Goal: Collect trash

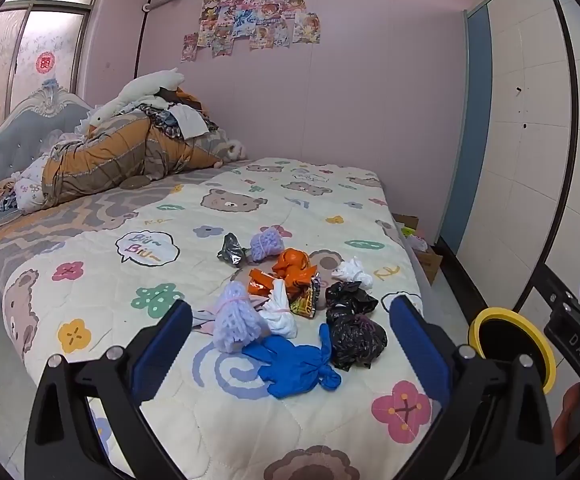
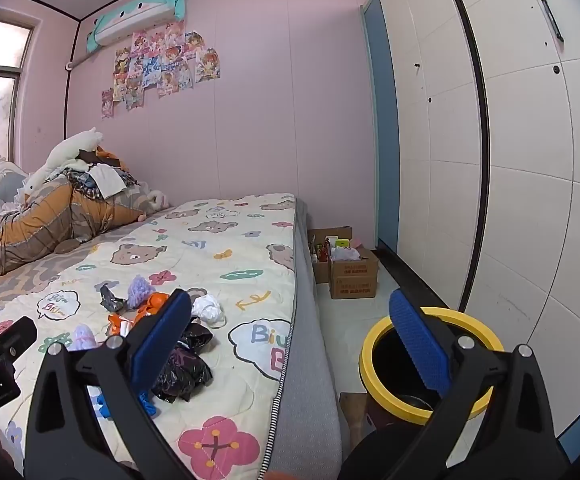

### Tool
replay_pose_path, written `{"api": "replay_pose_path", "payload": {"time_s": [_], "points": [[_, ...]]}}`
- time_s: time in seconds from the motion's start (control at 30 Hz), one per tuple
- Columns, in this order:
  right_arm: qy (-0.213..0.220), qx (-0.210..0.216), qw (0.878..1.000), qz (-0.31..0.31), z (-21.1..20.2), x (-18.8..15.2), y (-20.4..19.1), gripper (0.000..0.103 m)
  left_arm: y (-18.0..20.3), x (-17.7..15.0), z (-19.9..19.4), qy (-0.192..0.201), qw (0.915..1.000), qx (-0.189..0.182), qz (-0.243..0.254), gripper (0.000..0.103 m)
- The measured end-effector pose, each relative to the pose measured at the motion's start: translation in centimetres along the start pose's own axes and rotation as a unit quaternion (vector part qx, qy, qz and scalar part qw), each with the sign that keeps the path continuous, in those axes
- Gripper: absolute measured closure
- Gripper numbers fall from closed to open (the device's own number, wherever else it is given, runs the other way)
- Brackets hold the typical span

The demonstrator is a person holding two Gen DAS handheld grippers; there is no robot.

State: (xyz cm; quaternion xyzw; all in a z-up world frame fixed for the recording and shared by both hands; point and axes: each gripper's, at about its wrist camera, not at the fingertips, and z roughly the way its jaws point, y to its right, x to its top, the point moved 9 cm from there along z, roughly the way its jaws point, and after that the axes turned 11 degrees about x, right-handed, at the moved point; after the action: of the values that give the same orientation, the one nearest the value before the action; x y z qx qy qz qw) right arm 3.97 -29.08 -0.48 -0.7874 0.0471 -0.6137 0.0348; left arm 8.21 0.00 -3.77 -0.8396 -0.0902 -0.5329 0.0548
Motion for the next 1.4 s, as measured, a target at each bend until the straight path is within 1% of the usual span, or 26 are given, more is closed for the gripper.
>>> {"api": "replay_pose_path", "payload": {"time_s": [0.33, 0.43, 0.77, 1.4], "points": [[-0.003, 0.000, 1.000, 0.000, 0.09, -0.06, 0.01, 0.008, -0.03, 0.02, 0.00, 0.000, 1.0000, 0.001, -0.001, 0.008], [-0.003, 0.000, 1.000, 0.000, 0.06, -0.05, 0.01, 0.008, -0.77, -0.65, 0.14, 0.001, 1.0000, 0.003, -0.001, 0.008], [-0.004, 0.000, 1.000, -0.001, 0.07, -0.04, -0.05, 0.008, -0.84, -0.08, 0.10, 0.000, 1.0000, 0.006, -0.006, 0.008], [-0.005, -0.001, 1.000, -0.001, 0.06, 0.00, -0.06, 0.008, -0.84, -0.02, 0.06, 0.000, 1.0000, 0.005, -0.006, 0.008]]}}
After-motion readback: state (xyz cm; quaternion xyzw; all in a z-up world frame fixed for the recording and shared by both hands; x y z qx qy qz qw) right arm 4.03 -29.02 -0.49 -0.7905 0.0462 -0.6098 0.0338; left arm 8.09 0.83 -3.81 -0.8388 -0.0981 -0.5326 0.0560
